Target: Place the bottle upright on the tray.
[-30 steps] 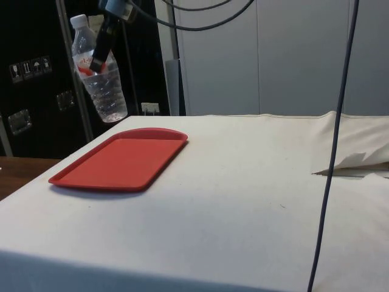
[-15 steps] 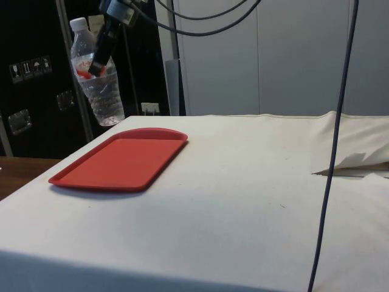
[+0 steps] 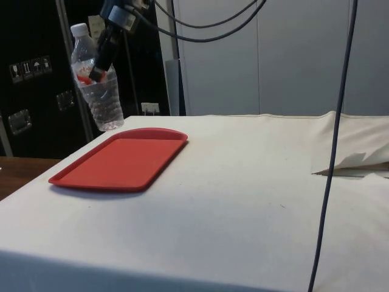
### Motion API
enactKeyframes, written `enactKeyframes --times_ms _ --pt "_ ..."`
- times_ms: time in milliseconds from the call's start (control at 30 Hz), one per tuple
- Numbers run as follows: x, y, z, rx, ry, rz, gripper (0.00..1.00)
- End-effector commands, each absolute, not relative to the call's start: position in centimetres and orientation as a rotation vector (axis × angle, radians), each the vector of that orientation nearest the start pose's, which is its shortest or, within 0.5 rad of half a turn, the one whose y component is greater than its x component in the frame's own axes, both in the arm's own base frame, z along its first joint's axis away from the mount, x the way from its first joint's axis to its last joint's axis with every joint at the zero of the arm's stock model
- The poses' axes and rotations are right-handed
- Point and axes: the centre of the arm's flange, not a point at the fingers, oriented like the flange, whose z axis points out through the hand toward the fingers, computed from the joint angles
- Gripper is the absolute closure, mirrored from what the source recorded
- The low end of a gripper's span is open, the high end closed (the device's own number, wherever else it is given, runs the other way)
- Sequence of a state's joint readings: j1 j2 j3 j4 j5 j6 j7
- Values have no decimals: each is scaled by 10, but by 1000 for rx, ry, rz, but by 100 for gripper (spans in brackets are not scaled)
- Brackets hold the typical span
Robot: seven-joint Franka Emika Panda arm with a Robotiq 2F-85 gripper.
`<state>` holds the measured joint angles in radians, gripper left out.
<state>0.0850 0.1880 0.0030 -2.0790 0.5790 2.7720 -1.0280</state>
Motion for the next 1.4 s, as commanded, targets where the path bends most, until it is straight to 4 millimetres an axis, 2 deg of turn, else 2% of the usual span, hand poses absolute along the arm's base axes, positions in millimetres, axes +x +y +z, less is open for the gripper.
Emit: enactKeyframes --times_ms 0,567,1067,1267,1367 --pt "613 35 390 -2770 -910 -911 100" --pt "614 30 374 -2720 -971 -931 100" --pt "614 17 354 -2673 -999 -968 100" --pt "610 8 339 -2666 -1016 -950 100" --pt "615 6 338 -2657 -1019 -986 100"
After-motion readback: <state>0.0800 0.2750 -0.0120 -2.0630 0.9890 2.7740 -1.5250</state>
